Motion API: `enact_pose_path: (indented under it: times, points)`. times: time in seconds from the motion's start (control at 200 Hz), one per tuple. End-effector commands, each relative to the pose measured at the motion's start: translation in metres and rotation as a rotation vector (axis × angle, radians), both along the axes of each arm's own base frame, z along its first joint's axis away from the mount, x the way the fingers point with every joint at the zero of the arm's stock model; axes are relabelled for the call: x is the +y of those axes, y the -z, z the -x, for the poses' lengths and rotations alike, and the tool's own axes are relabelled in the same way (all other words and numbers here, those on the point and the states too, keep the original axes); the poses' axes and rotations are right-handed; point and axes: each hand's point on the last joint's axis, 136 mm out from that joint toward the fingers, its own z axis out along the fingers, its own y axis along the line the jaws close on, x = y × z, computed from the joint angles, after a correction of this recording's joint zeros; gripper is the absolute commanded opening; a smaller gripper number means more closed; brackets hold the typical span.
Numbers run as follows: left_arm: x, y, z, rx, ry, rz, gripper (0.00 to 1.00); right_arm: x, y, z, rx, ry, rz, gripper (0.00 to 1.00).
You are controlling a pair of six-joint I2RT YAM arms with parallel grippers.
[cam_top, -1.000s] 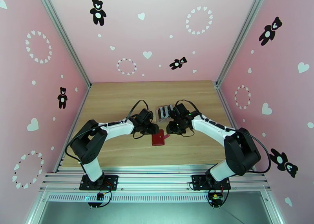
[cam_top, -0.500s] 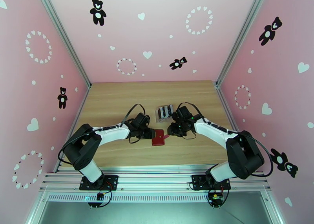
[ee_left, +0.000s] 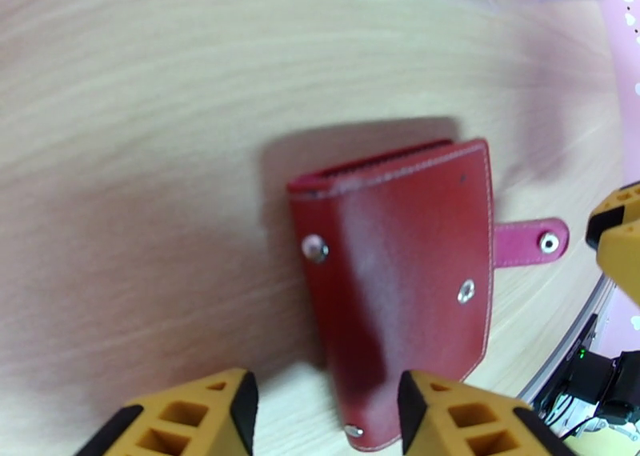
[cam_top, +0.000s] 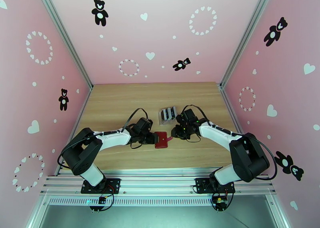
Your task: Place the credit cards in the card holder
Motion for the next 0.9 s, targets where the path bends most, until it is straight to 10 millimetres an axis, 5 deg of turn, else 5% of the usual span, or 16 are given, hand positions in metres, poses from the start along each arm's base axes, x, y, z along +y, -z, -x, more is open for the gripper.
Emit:
enact_pose_path:
  times: [0.0, 0.896]
  points:
    - [-0.008, -0.002, 0.004, 0.006, 0.012, 0.032, 0.51, 0.003, 0.004, 0.002, 0.021, 0.001, -0.027, 0.27]
    - [-0.012, 0.005, -0.001, 0.023, 0.004, 0.006, 0.37, 0.003, 0.02, 0.003, 0.055, 0.001, -0.032, 0.21]
